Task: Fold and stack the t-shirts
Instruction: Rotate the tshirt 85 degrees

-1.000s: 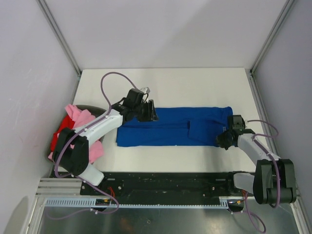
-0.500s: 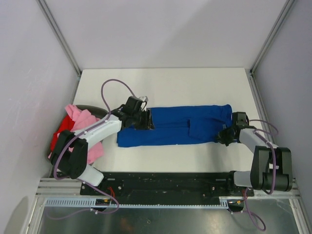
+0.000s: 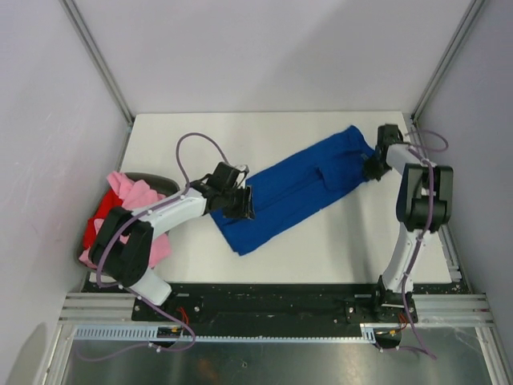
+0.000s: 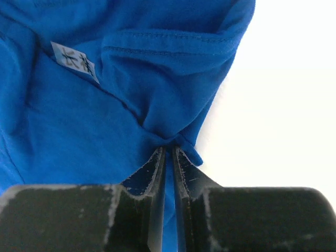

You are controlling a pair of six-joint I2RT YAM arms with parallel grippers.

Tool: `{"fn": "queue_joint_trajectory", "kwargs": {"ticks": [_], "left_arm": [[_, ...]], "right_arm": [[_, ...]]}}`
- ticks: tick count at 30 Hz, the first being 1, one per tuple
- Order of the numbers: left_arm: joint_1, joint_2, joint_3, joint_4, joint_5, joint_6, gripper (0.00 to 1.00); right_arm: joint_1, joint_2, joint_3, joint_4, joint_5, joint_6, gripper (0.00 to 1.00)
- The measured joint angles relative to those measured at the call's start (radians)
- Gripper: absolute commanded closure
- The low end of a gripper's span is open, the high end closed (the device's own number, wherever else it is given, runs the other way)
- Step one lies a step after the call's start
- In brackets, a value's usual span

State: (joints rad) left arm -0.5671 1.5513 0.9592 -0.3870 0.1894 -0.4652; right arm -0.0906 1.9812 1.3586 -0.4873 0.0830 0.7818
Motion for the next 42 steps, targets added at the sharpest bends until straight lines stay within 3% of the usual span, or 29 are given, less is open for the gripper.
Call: {"fn": "queue_joint_trajectory", "kwargs": {"ticks": [7, 13, 25, 31, 37, 42], "left_arm": [[-0.036, 0.051, 0.0, -0.033, -0.004, 0.024, 0.5], [-0.125, 0.124, 0.008, -0.046, -0.007, 0.032, 0.51], [-0.238, 0.22, 0.114, -0.068, -0.031, 0.036, 0.52], [-0.34, 0.253, 0.153, -0.063, -0.031, 0.008, 0.53], [-0.458, 0.314, 0.23, -0.066, -0.025, -0.061, 0.53], [-0.547, 0.354, 0.288, -0.063, -0.02, -0.116, 0.52]], "right_arm": [[0.062, 0.389, 0.623, -0.15, 0.072, -0.159, 0.83], [0.122, 0.532, 0.868, -0.205, 0.09, -0.263, 0.75], [0.118, 0.543, 0.9, -0.205, 0.07, -0.326, 0.51], [0.102, 0.491, 0.9, -0.261, 0.079, -0.335, 0.48], [0.095, 0.323, 0.843, -0.299, 0.074, -0.333, 0.48], [0.1, 0.061, 0.584, -0.264, 0.02, -0.32, 0.48]]}}
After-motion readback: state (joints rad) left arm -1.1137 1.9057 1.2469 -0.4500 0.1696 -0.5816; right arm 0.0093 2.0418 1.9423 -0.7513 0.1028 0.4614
